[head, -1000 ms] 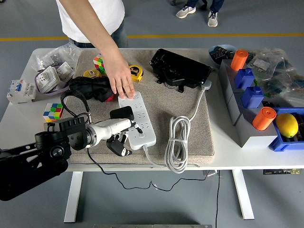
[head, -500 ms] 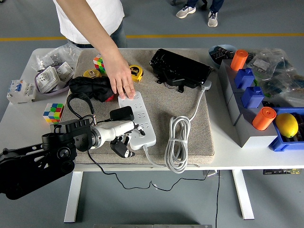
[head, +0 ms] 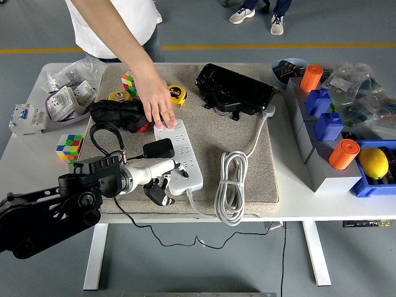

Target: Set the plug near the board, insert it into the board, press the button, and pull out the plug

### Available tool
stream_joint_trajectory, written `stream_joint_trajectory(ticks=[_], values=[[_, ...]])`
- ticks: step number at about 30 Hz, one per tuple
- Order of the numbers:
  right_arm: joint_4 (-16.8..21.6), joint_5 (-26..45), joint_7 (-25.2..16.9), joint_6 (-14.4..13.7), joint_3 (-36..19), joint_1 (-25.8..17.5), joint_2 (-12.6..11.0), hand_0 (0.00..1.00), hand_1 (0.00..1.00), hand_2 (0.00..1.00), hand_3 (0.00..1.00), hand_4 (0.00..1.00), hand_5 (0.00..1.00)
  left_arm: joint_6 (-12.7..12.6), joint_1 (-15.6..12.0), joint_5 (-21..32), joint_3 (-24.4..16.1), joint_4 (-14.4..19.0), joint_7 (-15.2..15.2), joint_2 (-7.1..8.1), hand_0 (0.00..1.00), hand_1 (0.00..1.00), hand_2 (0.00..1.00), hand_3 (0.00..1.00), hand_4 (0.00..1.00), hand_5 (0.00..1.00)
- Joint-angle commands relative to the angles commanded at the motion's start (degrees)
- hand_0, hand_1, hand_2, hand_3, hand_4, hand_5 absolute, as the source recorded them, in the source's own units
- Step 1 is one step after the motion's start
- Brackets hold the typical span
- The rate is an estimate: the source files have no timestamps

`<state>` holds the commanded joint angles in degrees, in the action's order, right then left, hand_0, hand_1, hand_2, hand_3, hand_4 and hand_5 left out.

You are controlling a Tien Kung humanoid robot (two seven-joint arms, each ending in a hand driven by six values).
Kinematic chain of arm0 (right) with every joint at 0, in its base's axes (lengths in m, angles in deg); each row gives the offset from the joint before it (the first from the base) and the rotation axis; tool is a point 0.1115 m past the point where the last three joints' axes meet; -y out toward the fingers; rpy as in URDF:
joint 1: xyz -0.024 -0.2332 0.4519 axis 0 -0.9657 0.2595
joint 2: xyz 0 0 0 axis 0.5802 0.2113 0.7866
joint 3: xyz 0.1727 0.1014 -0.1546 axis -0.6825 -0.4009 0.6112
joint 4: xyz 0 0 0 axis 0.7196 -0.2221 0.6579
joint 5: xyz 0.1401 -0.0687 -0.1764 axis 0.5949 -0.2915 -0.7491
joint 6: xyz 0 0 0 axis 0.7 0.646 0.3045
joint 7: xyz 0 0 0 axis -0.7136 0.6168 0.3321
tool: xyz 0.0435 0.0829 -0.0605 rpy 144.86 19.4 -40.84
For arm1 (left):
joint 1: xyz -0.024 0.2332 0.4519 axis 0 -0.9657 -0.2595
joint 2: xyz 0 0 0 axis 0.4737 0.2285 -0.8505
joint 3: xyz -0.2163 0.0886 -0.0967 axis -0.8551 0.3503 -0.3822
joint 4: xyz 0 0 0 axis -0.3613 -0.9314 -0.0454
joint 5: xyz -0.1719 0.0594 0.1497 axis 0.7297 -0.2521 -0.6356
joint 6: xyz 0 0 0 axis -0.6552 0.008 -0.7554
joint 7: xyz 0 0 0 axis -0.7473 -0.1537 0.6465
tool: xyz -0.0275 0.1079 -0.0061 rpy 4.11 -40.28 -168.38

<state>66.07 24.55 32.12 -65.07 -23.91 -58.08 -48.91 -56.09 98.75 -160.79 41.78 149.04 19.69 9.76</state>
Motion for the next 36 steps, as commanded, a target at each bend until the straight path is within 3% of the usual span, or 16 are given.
stream_joint_trajectory(ticks=[18, 28, 30, 31, 36], values=[[0.24, -0.25, -0.04, -0.04, -0.65, 0.03, 0.18, 0.62, 0.665, 0.68, 0.585, 0.998, 0.517, 0.53, 0.4, 0.22, 0.75, -0.65, 0.33, 0.17, 0.04, 0.095, 0.178, 0.817, 0.796, 0.002], [0.21, -0.29, -0.05, -0.02, -0.73, 0.06, 0.22, 0.62, 0.665, 0.68, 0.585, 0.998, 0.517, -0.09, 0.06, 1.0, -2.62, 3.2, -1.33, 1.12, 0.041, 0.093, 0.177, 0.808, 0.794, 0.002], [0.18, -0.28, -0.04, -0.01, -0.72, 0.03, 0.24, 0.62, 0.665, 0.68, 0.585, 0.998, 0.517, -0.82, -0.07, 0.89, -3.76, 4.1, -2.86, 1.31, 0.041, 0.093, 0.177, 0.808, 0.794, 0.002], [0.16, -0.27, -0.04, -0.01, -0.71, 0.02, 0.26, 0.62, 0.665, 0.681, 0.586, 0.998, 0.518, -1.57, -0.19, 0.75, -4.24, 4.27, -4.09, 1.35, 0.055, 0.07, 0.198, 0.792, 0.638, 0.002], [0.13, -0.27, -0.04, -0.01, -0.63, 0.02, 0.33, 0.62, 0.665, 0.681, 0.586, 0.998, 0.518, -7.7, -1.09, -0.43, -6.36, 2.95, -12.47, 1.13, 0.055, 0.07, 0.198, 0.792, 0.638, 0.002]])
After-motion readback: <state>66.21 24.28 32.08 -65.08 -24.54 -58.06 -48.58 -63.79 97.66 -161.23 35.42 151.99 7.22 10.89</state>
